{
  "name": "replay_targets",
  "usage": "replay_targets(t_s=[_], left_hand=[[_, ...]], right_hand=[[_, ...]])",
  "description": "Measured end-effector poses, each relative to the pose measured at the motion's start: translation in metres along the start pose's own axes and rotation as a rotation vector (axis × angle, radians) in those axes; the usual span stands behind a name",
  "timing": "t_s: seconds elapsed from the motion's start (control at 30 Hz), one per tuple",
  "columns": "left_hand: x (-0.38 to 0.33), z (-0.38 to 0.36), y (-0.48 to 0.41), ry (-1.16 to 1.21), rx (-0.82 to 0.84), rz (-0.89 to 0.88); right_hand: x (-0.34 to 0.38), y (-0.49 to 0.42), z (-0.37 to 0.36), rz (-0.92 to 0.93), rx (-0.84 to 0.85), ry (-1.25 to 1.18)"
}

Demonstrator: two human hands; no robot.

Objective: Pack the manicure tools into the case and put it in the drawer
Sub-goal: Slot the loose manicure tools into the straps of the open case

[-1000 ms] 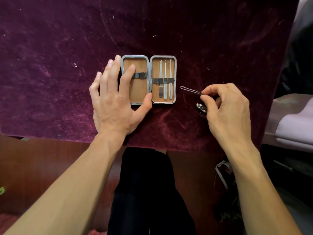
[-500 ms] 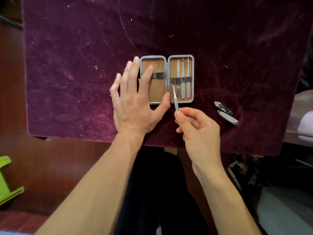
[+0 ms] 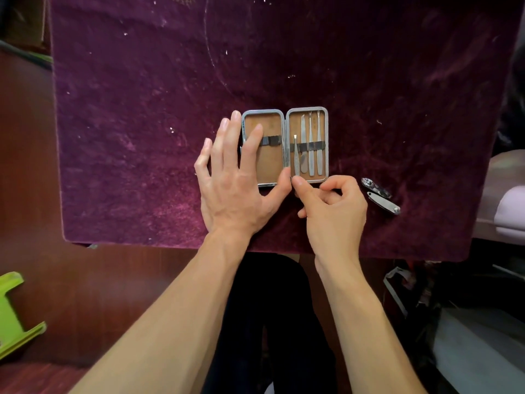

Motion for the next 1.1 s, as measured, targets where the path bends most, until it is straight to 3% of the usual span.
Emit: replay_targets(t_s=[0.43, 0.57, 0.7, 0.87, 1.1], left_hand=[[-0.001, -0.001, 0.0, -0.024, 0.019, -0.004], [0.0, -0.002, 0.001, -0.05, 0.028, -0.01], [0.0, -0.002, 0.001, -0.061, 0.019, -0.018], [0.0, -0.003, 0.001, -0.056, 0.022, -0.014], [0.0, -0.004, 0.0, -0.051, 0.031, -0.012]], right_hand=[[0.024, -0.019, 0.004, 0.092, -0.086, 0.213], [0.045, -0.015, 0.016, 0.357, 0.007, 0.286], [0.07, -0.018, 0.018, 0.636, 0.159, 0.572], [0.08, -0.028, 0.006, 0.693, 0.293, 0.815], [0.083, -0.028, 0.0, 0.772, 0.303, 0.936]])
Point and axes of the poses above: each hand's wrist, its own y-axis away from the middle knuckle, its own z-axis out of the back of the hand, x = y × z, the point moved 6 cm from there along -y, towards the middle knuckle, and after that the axes turned 7 degrees about y, right-handed, at the moved point
